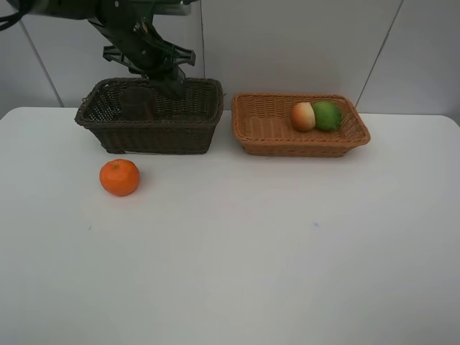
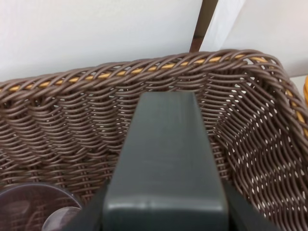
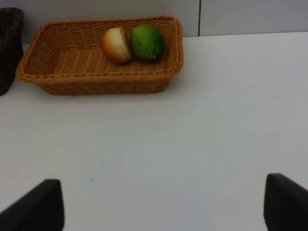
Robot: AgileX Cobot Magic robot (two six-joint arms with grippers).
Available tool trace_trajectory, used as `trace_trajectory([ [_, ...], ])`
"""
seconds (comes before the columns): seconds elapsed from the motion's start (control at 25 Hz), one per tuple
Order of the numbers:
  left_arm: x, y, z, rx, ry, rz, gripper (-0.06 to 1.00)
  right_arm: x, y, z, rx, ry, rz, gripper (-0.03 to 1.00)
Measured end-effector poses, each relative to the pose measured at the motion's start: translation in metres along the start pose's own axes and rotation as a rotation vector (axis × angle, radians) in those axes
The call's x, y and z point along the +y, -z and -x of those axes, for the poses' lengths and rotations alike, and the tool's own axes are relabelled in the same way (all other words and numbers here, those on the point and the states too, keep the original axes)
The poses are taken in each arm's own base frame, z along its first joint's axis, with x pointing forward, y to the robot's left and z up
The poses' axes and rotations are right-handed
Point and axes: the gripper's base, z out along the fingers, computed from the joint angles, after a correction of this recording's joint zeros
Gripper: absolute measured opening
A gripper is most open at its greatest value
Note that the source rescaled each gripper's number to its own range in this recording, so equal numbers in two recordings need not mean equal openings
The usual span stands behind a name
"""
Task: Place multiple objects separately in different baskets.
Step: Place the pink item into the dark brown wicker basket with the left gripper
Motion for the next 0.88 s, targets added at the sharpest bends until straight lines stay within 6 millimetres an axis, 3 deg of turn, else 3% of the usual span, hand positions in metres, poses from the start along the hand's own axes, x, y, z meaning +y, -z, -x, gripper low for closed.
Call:
trace_trajectory([
  [0.24,0.0,-0.01,-0.006,0.022,-0.008,0.003,0.47,0.0,0.0,0.0,0.0,0.0,0.0,0.9],
  [0.6,0.001,-0.012,-0.007,0.028,-0.181,0.018,0.48,0.0,0.0,0.0,0.0,0.0,-0.001,0.9],
  [0.68,0.001,-0.012,-0.007,0.028,-0.186,0.018,0.6,0.0,0.0,0.0,0.0,0.0,-0.001,0.9],
  [0.8,0.001,-0.011,-0.006,0.02,-0.187,0.018,0.9,0.0,0.0,0.0,0.0,0.0,-0.001,0.9],
  [0.88,0.001,-0.011,-0.006,0.02,-0.191,0.019,0.97,0.0,0.0,0.0,0.0,0.0,-0.001,0.9],
])
